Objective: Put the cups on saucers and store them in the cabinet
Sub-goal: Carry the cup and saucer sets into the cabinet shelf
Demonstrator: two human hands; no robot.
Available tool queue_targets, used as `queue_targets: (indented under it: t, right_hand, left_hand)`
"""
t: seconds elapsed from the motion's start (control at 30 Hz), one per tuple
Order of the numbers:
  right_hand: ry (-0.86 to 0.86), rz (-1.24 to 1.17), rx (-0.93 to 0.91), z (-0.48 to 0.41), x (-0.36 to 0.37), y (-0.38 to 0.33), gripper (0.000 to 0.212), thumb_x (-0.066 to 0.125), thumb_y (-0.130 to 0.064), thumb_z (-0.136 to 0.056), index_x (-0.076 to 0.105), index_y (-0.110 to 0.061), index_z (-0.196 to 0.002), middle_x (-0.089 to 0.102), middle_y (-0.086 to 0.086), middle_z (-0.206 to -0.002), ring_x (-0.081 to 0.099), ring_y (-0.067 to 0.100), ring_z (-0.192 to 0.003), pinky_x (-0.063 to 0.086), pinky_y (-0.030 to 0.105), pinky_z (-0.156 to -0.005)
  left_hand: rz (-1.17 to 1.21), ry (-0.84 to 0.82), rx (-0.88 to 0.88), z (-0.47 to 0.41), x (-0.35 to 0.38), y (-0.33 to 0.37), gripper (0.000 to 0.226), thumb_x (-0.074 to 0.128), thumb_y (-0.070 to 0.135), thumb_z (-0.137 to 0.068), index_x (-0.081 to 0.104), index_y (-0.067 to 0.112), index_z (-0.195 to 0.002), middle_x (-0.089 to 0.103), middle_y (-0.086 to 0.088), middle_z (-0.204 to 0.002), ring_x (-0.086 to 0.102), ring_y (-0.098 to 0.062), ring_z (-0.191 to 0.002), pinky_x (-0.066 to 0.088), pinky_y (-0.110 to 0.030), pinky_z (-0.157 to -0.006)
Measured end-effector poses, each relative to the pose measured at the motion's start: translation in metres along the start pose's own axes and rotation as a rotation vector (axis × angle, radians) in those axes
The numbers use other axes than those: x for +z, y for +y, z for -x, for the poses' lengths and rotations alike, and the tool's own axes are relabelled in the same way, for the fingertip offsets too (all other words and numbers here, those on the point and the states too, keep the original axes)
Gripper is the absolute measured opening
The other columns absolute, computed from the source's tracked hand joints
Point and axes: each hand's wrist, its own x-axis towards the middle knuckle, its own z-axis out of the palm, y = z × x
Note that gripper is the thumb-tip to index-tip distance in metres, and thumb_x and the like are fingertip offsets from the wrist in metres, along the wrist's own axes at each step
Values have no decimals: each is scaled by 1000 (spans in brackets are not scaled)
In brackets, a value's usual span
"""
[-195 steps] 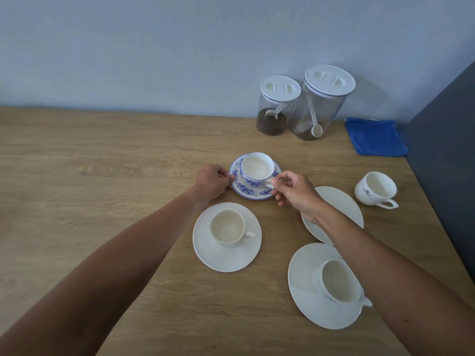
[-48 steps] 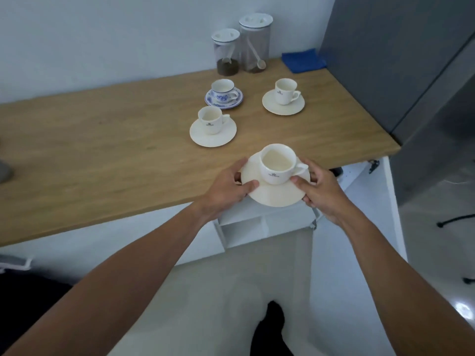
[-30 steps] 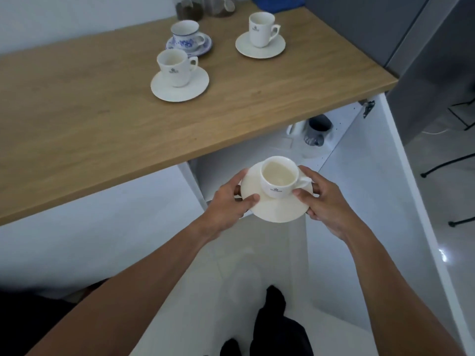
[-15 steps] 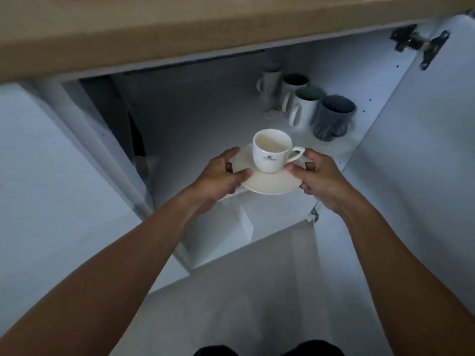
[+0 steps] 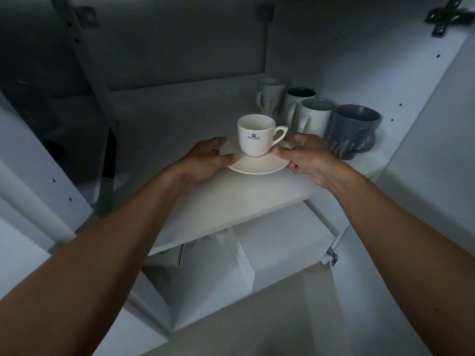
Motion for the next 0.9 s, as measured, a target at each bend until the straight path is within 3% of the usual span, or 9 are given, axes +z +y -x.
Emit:
queue_targets:
  t: [0.13, 0.3, 0.43, 0.53, 0.7, 0.83, 0.9]
  right_hand:
    - [50, -7, -10, -36, 13, 0, 45, 81, -20, -82, 62, -10, -121, 61, 2, -85, 47, 10, -53, 38, 15, -39]
    - [-21, 26, 5, -74, 29, -3, 66, 78, -19, -85, 46, -7, -142, 57, 4, -80, 42, 11, -51, 35, 19, -39]
    - [-18, 124, -31, -107, 45, -3, 78, 81, -24, -82, 41, -8, -147, 63, 8, -118, 48, 13, -55, 41, 23, -48]
    - [-8, 188, -67, -127, 54, -3, 76, 80, -28, -82, 43, -7, -146, 65, 9, -105, 53, 14, -59, 50, 29, -59]
    - [-4, 292, -84, -157, 60, -6, 74, 80, -33, -81, 49, -5, -142, 62, 11, -123, 66, 23, -82, 60, 43, -86]
    - [-10, 407, -130, -177, 61, -12, 67, 77, -35, -83, 54, -2, -135, 63, 15, -128, 68, 31, -101, 57, 41, -87]
    - [-27, 515, -142, -186, 61, -16, 56, 74, -38, -84, 60, -1, -124, 66, 17, -122, 69, 31, -98, 56, 38, -84]
  left_hand:
    - [-20, 26, -3, -32, -7, -9, 72, 70, 33, -89, 36, 21, -151, 40, -6, -154, 39, -11, -138, 32, -19, -97]
    - [-84, 46, -6, -74, -21, -19, 70, 69, 37, -89, 38, 22, -150, 43, -8, -151, 44, -10, -126, 33, -22, -96]
    - [-138, 63, -16, -106, -35, -26, 69, 68, 38, -89, 40, 18, -148, 43, -9, -150, 45, -15, -127, 35, -23, -98]
    - [-219, 87, -32, -128, -42, -32, 70, 68, 43, -87, 42, 17, -147, 47, -7, -147, 49, -18, -125, 40, -28, -104]
    - [-339, 90, -32, -160, -49, -34, 67, 65, 48, -89, 44, 19, -145, 47, -6, -146, 49, -21, -129, 40, -28, -105]
    - [-415, 84, -27, -183, -53, -33, 67, 60, 49, -92, 40, 18, -147, 43, -7, -150, 44, -22, -134, 35, -26, -106]
    - [-462, 74, -27, -193, -54, -34, 66, 56, 49, -94, 37, 17, -149, 40, -6, -153, 40, -22, -138, 31, -22, -101]
